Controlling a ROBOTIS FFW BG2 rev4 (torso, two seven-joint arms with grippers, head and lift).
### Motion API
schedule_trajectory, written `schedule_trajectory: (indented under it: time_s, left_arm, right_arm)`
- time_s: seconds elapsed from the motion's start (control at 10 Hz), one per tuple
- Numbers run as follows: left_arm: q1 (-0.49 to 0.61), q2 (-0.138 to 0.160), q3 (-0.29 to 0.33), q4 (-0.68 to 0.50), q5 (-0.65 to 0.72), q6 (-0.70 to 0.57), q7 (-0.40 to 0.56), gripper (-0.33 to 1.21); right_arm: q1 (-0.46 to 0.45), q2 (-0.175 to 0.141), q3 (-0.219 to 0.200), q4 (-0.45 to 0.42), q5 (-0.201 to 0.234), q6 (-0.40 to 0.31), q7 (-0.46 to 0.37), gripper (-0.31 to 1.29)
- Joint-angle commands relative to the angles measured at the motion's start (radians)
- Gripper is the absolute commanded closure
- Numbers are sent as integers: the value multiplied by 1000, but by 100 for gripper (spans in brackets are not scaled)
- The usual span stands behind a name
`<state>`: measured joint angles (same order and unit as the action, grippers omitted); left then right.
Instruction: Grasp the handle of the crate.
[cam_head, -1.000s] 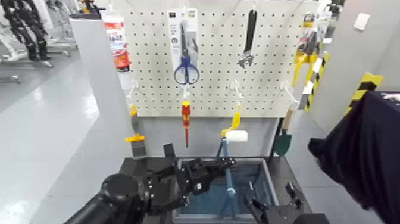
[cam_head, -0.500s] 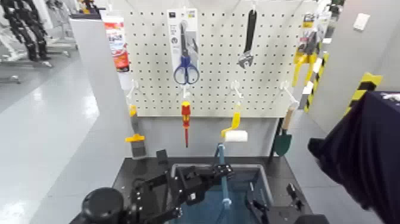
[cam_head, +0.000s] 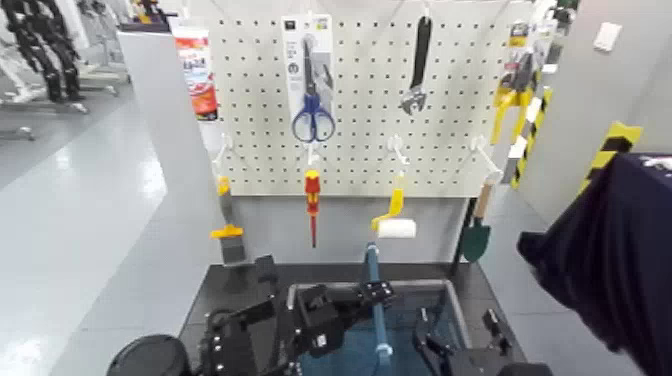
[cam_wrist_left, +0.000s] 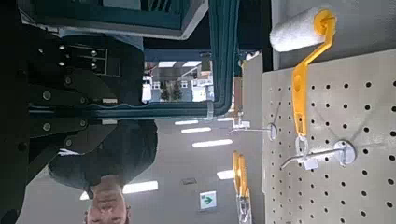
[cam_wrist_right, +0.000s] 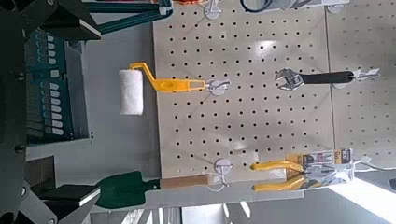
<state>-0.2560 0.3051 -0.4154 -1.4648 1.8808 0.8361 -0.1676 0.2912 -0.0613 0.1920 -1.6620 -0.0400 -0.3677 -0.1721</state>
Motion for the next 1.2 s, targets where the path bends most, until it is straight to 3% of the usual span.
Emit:
schedule_trajectory:
  time_s: [0.1, 1.2]
  left_arm:
    - [78, 19, 46, -101, 52, -5, 62, 118]
    - [100, 14, 58, -134, 66, -11, 76, 118]
  right_arm:
    - [2, 1, -2, 1, 2, -10, -4, 14]
    - [2, 0, -3, -1, 19, -20, -20, 14]
